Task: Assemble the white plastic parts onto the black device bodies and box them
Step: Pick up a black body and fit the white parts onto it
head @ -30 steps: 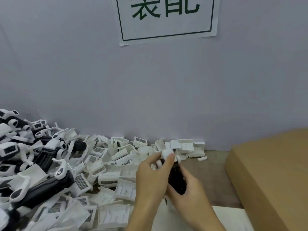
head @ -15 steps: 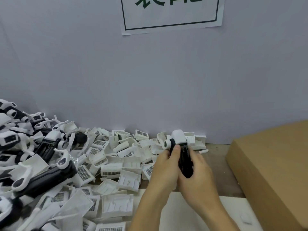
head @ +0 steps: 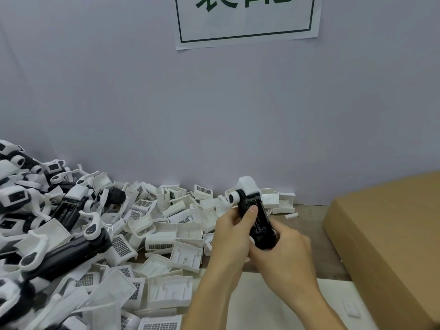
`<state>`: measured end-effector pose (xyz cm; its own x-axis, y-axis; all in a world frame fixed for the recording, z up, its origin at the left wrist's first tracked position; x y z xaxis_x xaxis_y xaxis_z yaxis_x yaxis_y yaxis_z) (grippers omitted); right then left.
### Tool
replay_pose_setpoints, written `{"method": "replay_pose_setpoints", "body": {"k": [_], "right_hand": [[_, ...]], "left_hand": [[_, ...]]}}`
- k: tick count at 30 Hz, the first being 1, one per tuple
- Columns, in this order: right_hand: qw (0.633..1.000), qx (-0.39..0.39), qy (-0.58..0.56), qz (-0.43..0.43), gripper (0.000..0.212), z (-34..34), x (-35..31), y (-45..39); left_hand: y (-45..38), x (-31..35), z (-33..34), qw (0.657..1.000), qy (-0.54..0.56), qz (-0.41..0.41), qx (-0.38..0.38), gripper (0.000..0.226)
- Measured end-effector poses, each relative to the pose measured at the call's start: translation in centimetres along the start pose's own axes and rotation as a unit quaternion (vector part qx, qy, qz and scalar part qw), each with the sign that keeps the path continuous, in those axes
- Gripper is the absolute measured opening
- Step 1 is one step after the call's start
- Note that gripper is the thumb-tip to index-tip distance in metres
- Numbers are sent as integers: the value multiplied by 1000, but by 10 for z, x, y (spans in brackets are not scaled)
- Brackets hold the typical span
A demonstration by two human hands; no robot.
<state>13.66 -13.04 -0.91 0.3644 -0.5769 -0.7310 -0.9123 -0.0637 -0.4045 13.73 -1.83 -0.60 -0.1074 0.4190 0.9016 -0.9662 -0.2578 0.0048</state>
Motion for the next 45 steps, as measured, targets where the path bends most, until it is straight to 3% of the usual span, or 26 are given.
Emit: {"method": "replay_pose_setpoints", "body": {"k": [5,11,14,17,19,23,31,33,35,37,39,41,43,45], "right_hand": [[999,-40,-15,5,5,4,-1,3],[976,-160,-147,5,35,3,1,-2],[958,-140,-249,-22,46,-13,5,-9],[928,-98,-355,50,46,-19,18,-16],[938,-38,-329,100,52,-21,25,-17],[950,54,-281,120,21,-29,31,-19],[940,139,-264,163,17,-30,37,-16],[938,147,-258,180,13,-27,38,-14],[946,123,-252,164,24,-24,33,-15],[944,67,-290,146,52,-18,28,-15],[930,22,-331,156,66,-12,27,-15],[926,10,-333,181,47,-9,31,-14],[931,15,-302,206,24,-9,35,-13],[937,2,-268,224,20,-8,37,-14]], "left_hand": [[0,6,-3,997,-44,64,-5,13],[4,14,5,978,-137,150,-53,20],[7,11,11,960,-204,166,-98,18],[11,7,19,930,-284,177,-151,21],[13,4,22,911,-329,180,-173,27],[14,0,25,898,-361,177,-182,37],[20,2,31,891,-368,192,-186,25],[21,0,31,871,-404,212,-182,27],[19,0,30,850,-437,249,-156,26],[17,5,25,867,-399,278,-109,21],[13,15,16,905,-321,278,-32,19],[8,19,1,953,-196,220,74,17],[3,12,-16,981,30,104,163,30],[1,6,-19,946,295,2,139,45]]}}
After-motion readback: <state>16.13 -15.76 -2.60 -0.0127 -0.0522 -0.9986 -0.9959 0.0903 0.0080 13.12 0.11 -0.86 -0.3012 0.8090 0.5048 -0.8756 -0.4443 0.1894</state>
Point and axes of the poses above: each hand's wrist, its own y-axis away from the middle knuckle, its own z-axis out of the palm, x = y × z, the point moved 5 cm from there along -y, towards the middle knuckle, and after that the axes turned 14 degrees about y, right-handed, at the moved point
